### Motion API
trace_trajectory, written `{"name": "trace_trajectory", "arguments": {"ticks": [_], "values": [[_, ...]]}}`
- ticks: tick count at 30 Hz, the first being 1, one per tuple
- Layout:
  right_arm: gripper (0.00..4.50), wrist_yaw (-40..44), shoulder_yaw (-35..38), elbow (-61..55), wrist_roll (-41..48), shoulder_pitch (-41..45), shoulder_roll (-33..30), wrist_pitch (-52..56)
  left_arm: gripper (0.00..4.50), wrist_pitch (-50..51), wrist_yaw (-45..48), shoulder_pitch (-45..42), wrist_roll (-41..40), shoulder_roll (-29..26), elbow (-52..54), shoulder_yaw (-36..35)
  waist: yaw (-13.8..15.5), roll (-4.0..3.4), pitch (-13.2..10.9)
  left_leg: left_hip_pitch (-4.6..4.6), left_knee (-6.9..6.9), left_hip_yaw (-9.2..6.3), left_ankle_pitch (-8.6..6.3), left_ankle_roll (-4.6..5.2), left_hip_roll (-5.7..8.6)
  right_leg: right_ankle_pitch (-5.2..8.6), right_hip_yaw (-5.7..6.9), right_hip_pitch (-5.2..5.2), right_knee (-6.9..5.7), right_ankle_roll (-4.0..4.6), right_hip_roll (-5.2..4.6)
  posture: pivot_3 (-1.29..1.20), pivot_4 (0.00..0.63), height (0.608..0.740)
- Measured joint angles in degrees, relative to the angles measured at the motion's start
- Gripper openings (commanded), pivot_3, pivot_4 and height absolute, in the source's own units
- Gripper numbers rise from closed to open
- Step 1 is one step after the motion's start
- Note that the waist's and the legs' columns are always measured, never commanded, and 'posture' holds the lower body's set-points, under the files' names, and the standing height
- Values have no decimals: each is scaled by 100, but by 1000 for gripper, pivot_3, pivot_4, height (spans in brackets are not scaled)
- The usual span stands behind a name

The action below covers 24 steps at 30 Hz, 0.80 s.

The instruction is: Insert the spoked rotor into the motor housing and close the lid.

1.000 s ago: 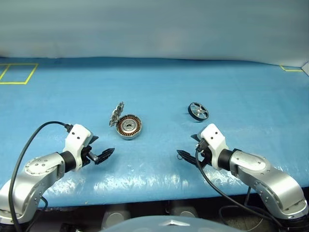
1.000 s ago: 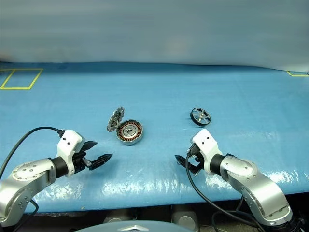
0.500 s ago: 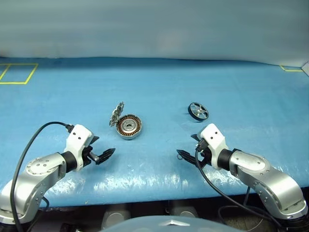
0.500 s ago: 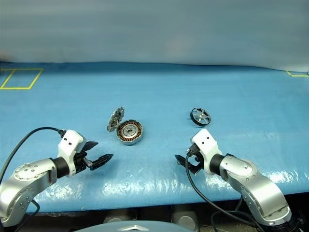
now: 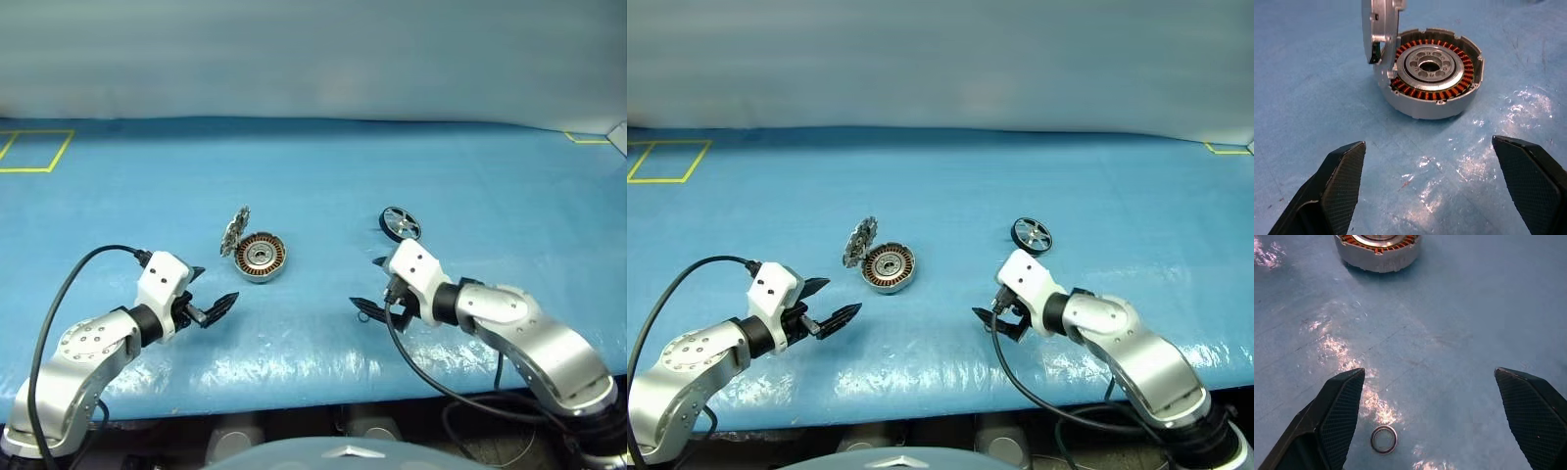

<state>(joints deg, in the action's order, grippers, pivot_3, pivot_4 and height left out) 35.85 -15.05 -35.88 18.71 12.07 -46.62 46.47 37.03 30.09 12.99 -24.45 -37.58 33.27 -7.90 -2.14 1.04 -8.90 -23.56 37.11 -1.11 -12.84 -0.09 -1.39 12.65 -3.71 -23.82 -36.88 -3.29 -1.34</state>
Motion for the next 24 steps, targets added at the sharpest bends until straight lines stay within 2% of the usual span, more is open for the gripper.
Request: {"name": "trace_trajectory", "arguments": {"ticks": [4,7,12,20,24], "values": [[4472,931,-1244,756,-923,1543,-40,-734,4500,-1141,-1,265,518,380,-256,57,2,4,-4,1,-6,0,0,0,0,-2,4,-2,0,3,1,0,150,740],[4472,1520,-1922,1510,-1383,2393,427,-1253,4500,-1696,11,422,537,709,-378,-28,17,7,-4,-6,-6,-3,-4,2,-1,-12,6,-6,1,20,1,0,150,740],[4472,2255,-2831,2843,-2232,3472,1244,-2247,4500,-2190,-25,821,669,952,-411,-108,5,5,-7,-5,-1,6,-10,9,1,-20,1,-5,3,22,-6,0,150,740],[4472,2992,-3196,4421,-2750,3987,2346,-3403,4500,-2448,-167,1484,746,1342,-388,-90,3,2,-8,0,3,3,-10,9,-8,-20,6,0,-3,23,-4,0,150,740],[4472,3133,-3191,4878,-2935,4088,2624,-3748,4500,-2580,-259,1661,785,1525,-387,-35,2,1,-9,3,5,3,-10,8,-7,-20,6,1,-6,23,-2,0,150,740]]}}
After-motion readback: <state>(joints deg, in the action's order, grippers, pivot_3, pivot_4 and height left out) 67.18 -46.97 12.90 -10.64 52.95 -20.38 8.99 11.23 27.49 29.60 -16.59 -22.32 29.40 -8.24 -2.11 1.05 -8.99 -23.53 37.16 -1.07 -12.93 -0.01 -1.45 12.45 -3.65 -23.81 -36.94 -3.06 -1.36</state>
